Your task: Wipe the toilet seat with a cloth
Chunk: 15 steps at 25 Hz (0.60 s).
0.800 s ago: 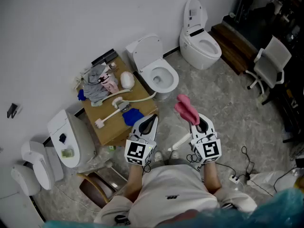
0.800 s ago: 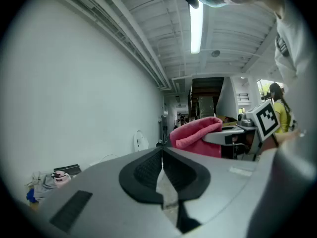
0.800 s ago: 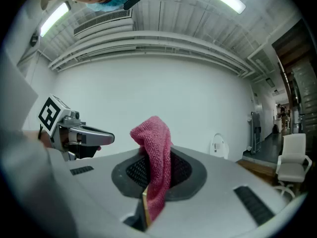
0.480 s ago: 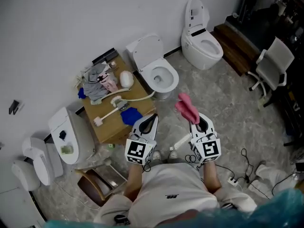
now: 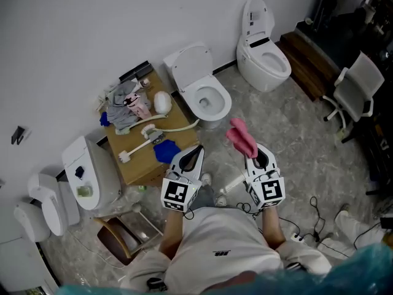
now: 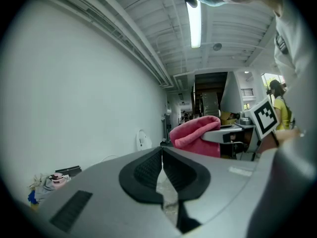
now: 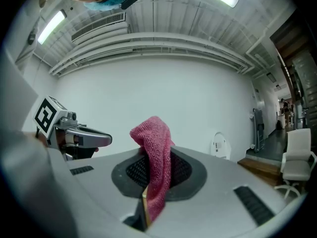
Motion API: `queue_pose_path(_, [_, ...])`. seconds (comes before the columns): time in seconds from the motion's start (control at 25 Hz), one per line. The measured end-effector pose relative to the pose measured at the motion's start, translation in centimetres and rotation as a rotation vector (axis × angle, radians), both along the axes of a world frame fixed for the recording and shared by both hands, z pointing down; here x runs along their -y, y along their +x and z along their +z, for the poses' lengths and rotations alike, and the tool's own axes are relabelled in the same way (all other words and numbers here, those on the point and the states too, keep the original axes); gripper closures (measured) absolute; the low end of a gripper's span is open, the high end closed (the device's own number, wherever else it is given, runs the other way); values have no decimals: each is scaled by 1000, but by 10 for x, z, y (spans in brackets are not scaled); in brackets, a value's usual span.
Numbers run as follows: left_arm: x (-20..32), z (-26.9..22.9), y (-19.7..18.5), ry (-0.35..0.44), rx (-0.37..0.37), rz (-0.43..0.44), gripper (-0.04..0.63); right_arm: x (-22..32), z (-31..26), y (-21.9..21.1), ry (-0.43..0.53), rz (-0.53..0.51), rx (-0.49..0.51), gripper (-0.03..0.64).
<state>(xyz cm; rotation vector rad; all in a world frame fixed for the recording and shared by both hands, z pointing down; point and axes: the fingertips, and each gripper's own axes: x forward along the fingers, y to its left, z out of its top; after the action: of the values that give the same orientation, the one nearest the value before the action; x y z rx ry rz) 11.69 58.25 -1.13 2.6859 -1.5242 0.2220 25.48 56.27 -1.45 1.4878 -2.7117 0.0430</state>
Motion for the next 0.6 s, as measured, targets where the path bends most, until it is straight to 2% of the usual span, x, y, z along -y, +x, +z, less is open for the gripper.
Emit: queue_pose_path(0.6, [115, 21, -30, -26, -24, 37, 581, 110, 18, -34, -17, 31, -36, 594])
